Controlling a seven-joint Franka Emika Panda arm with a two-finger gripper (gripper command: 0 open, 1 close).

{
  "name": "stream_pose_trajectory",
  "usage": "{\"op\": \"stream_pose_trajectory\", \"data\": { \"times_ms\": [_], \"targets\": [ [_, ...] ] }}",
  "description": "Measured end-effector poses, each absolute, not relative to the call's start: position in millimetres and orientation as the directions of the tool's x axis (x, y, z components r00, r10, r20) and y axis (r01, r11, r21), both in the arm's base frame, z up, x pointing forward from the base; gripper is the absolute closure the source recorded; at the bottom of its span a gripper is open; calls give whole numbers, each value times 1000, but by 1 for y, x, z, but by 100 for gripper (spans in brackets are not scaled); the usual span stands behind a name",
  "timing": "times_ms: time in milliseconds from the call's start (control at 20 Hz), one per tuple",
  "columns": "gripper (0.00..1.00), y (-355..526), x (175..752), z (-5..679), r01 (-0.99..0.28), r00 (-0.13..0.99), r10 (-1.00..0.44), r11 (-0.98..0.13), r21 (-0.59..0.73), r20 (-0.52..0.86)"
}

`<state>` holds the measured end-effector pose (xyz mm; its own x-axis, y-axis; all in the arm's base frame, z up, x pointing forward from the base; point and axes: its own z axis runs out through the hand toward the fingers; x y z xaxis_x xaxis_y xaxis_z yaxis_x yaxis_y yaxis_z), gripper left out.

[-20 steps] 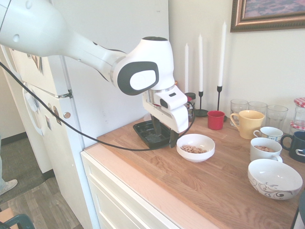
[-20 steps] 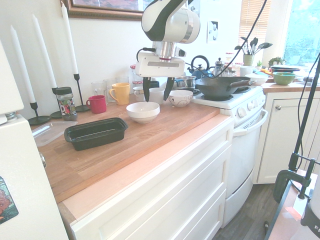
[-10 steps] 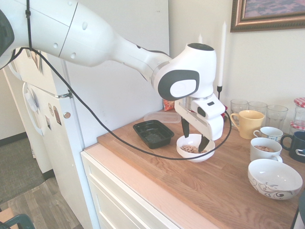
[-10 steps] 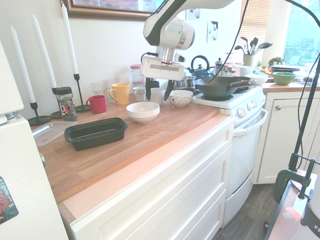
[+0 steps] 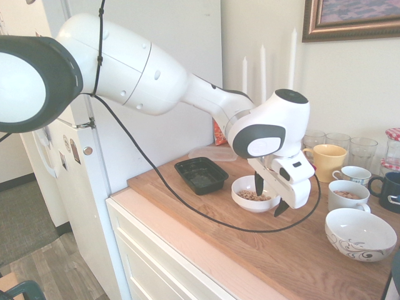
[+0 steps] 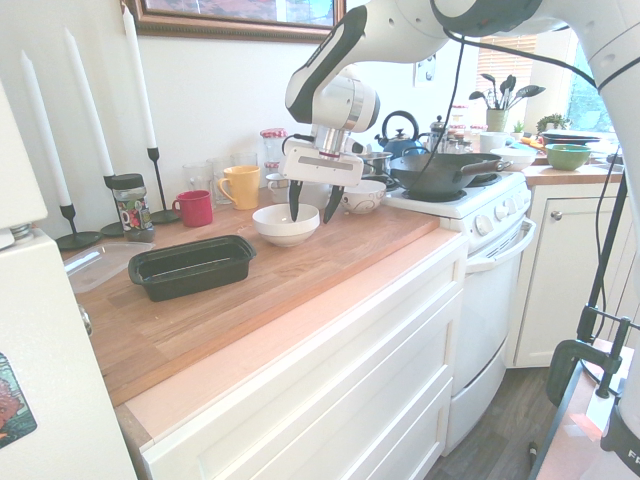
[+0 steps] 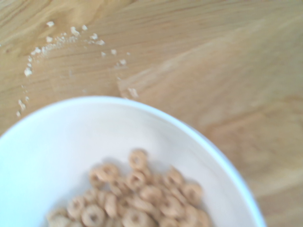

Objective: Put the cereal into the box

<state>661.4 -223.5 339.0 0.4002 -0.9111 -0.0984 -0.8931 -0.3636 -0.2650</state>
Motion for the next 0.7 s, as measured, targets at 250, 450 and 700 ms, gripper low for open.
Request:
{"op": "stream_pose_trajectory", "data": {
  "times_ms": [250, 450, 700],
  "targets": [
    [0, -227, 675, 322, -892, 390, -911, -338, -300, -133],
    [0, -232, 681, 323, -889, 386, -912, -327, -322, -140],
    [0, -229, 686, 320, -887, 378, -911, -305, -346, -166]
  ]
}}
